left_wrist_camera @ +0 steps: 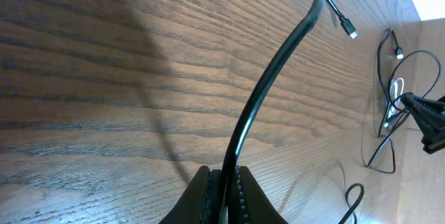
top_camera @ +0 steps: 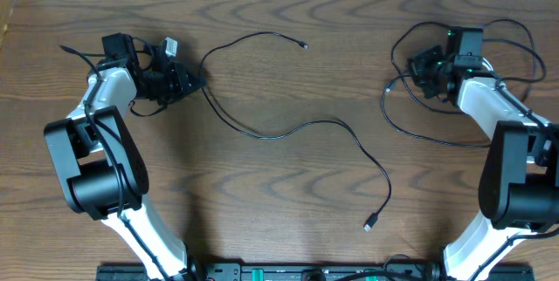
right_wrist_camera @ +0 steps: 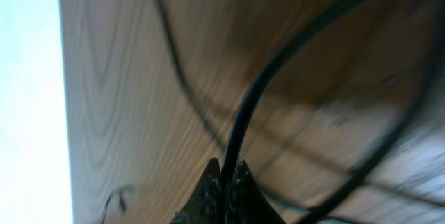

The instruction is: Untangle cables

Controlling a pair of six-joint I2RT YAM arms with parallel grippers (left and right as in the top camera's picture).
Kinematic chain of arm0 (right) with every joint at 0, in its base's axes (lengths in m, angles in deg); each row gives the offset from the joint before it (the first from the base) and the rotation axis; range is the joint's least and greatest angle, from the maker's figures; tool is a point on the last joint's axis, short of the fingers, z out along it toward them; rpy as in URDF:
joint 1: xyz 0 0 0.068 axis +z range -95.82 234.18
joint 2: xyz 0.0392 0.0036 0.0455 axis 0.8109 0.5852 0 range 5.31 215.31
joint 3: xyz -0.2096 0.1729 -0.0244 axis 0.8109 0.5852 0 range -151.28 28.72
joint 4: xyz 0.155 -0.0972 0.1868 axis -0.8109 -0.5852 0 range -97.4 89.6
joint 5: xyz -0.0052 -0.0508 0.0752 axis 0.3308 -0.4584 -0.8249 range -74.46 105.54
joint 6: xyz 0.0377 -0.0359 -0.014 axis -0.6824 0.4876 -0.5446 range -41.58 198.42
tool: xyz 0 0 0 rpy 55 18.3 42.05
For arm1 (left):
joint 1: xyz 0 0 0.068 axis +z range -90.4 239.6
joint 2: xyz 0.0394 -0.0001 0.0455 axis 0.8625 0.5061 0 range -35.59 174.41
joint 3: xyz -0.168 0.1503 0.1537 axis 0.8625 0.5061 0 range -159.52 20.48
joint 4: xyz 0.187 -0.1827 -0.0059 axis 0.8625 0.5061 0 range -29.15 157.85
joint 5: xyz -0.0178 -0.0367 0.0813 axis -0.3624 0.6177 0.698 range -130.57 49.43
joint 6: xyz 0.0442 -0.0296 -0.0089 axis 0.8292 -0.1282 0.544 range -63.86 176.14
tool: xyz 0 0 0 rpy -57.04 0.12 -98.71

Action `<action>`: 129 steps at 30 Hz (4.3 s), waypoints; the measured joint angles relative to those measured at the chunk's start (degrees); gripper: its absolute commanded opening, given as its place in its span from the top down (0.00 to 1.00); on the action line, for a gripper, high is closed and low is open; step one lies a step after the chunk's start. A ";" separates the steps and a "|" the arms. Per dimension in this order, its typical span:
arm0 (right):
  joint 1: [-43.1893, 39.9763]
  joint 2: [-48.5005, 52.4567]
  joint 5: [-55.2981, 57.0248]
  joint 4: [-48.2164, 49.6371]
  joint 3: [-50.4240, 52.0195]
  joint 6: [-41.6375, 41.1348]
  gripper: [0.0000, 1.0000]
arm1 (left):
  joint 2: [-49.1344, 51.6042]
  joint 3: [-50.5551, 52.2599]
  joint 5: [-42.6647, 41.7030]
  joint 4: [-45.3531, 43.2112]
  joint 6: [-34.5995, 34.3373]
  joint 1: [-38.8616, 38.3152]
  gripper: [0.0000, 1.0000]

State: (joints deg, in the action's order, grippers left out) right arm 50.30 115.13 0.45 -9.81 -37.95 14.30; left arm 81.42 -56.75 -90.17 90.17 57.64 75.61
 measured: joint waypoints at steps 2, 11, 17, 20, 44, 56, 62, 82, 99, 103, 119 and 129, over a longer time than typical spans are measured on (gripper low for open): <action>-0.50 0.00 1.77 -0.22 0.00 -0.15 0.87 | 0.00 0.00 0.00 0.02 0.00 0.00 0.91; -0.37 0.00 -1.16 2.64 -1.25 4.72 0.01 | 0.00 0.00 0.00 0.02 0.00 0.00 0.91; 1.57 -0.20 -2.16 -11.08 -8.68 9.64 0.01 | 0.00 0.00 0.00 0.02 0.00 0.00 0.90; 2.97 -0.42 -1.38 -18.62 -9.49 11.21 0.01 | 0.00 0.00 0.00 0.02 0.00 0.00 0.91; 10.51 -0.44 9.51 -16.13 -8.98 18.58 0.99 | 0.00 0.00 0.02 0.02 0.00 0.00 0.91; 0.09 -0.48 19.91 3.87 -8.83 19.65 0.86 | 0.00 0.00 0.00 -0.02 0.00 0.00 0.91; -1.03 -0.48 21.11 1.90 -8.81 20.09 0.23 | 0.00 0.00 0.00 -0.13 0.00 0.00 0.90; 8.17 -0.48 20.90 -14.56 -8.83 20.63 0.01 | 0.00 0.00 0.00 -0.26 -0.17 0.00 0.39; 25.70 4.20 20.50 -10.75 -5.40 21.42 0.01 | 0.00 0.00 10.51 -3.39 -2.40 -6.47 0.39; 29.68 6.08 21.55 -5.97 -5.38 22.10 0.01 | 0.00 0.00 17.40 -3.82 -3.02 -9.92 0.39; 31.39 6.54 22.23 -4.13 -5.38 22.73 0.01 | -0.39 0.00 29.00 -2.49 -3.08 -15.69 0.34; 31.39 6.60 22.45 -4.00 -5.38 22.73 0.01 | -3.80 0.00 35.06 -1.14 -3.19 -15.69 0.33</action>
State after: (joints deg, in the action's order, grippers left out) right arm 81.69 121.73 22.90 -13.81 -43.33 37.03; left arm 77.61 -56.75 -55.11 89.03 54.44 59.91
